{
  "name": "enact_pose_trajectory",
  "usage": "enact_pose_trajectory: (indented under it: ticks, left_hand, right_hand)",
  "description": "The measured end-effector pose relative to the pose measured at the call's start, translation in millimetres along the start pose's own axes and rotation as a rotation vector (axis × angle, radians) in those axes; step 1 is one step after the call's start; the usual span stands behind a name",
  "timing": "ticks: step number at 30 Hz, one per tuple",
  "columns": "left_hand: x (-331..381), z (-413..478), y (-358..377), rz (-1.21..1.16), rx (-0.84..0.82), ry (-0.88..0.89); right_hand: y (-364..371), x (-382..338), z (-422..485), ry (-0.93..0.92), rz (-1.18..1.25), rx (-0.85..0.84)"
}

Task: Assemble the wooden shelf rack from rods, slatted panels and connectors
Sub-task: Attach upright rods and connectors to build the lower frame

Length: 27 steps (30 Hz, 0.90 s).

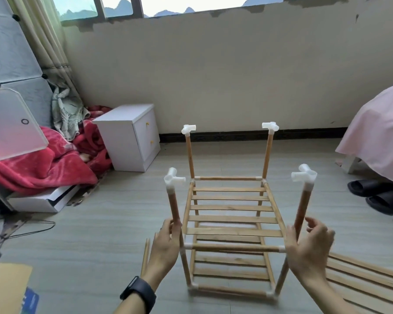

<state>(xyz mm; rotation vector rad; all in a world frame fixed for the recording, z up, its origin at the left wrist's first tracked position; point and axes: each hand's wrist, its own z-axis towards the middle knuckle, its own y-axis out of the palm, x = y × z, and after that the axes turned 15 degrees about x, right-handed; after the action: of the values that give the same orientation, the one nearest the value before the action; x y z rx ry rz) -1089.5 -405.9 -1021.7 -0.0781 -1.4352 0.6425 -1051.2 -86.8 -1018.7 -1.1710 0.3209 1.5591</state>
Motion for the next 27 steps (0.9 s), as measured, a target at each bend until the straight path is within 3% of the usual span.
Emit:
enact_pose_trajectory:
  ticks: [2,7,12,15,21,27]
  left_hand:
    - [-31.7,-9.2,1.0,0.053,0.007,-0.042]
    - [-111.8,-30.1,-2.1,0.258,-0.027,-0.262]
    - [-167.9,-41.2,-8.9,0.445,-0.157,-0.477]
    - [-192.0,-40.0,-14.5,0.561,-0.192,-0.546]
    - [-239.0,-31.5,-10.8,0.714,-0.214,-0.621]
    - [-266.3,-27.3,12.9,0.939,-0.22,-0.54]
  right_hand:
    - [-1.0,7.8,-20.5,-0.171,-0.046,-0.01]
    - [26.1,-7.5,-53.2,-0.621,-0.15,-0.444]
    - [83.9,-29.1,-62.3,-0.777,-0.399,-0.841]
    - [117.2,-29.4,-71.4,-0.87,-0.509,-0.987]
    - [129.8,-14.9,-85.0,-0.95,-0.487,-0.871]
    - [132.6,-9.1,-92.0,-0.967,-0.486,-0.782]
